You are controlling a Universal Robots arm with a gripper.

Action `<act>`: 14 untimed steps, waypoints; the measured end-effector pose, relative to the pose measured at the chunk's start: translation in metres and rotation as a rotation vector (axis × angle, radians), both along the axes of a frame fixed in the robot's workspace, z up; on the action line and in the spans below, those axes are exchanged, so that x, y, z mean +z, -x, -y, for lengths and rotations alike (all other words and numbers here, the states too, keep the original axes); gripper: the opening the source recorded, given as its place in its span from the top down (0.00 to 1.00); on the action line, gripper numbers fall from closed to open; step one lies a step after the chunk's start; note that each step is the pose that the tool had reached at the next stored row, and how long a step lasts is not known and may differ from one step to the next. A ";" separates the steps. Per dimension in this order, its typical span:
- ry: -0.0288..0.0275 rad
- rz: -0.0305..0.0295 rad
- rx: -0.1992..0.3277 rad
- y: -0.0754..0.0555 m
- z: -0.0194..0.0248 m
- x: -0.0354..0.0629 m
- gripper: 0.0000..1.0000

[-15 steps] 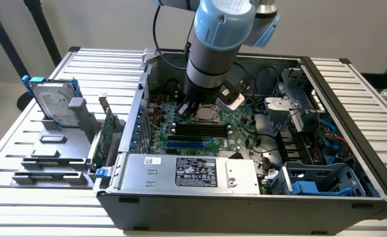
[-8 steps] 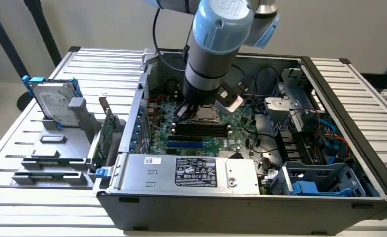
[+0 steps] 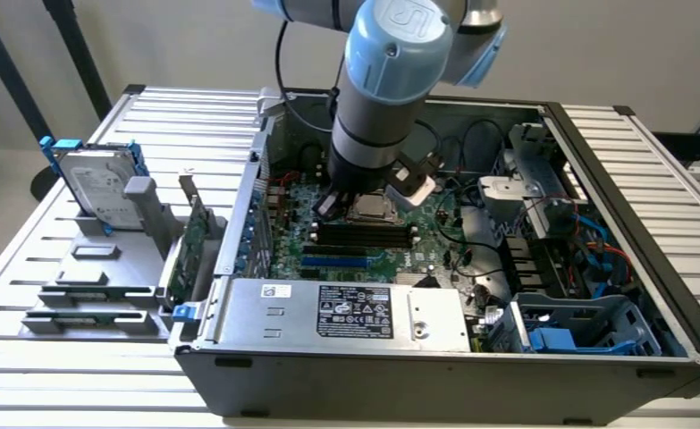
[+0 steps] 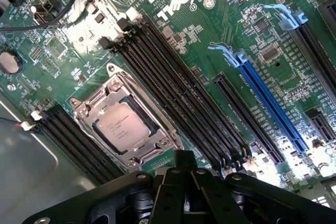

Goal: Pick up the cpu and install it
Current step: 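Install the first cpu locking lever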

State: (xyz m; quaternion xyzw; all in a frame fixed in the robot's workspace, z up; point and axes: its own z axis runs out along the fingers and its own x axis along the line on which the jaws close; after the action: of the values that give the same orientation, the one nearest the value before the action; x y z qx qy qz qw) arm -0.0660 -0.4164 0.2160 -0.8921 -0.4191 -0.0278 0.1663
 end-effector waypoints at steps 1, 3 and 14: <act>-0.0001 0.0005 0.001 0.000 0.0000 -0.0006 0.89; 0.0000 0.0017 0.004 0.000 -0.0001 -0.0017 0.89; -0.0010 0.0056 0.017 0.000 -0.0018 -0.0046 0.89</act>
State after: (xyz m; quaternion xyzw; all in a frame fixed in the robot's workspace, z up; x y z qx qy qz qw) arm -0.0664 -0.4146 0.2114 -0.8884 -0.4271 -0.0291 0.1658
